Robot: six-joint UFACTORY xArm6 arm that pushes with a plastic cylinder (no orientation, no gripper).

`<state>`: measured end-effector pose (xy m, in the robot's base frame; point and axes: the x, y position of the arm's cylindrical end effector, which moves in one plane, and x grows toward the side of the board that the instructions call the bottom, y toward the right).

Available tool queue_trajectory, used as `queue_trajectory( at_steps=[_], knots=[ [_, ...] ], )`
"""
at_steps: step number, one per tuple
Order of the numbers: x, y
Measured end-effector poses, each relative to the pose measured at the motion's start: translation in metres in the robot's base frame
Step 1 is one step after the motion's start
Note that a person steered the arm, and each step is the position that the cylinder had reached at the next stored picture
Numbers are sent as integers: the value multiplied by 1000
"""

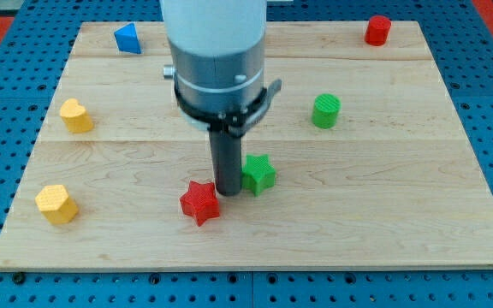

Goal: Push the red circle left a bit

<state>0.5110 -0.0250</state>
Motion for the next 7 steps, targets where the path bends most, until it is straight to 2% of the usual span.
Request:
queue_trajectory(
  at_steps=[1,2,4,5,6,7],
  knots=[
    [-3,28],
    [16,32],
    [-25,49],
    [-9,131],
    [-99,248],
    [-221,272]
  ],
)
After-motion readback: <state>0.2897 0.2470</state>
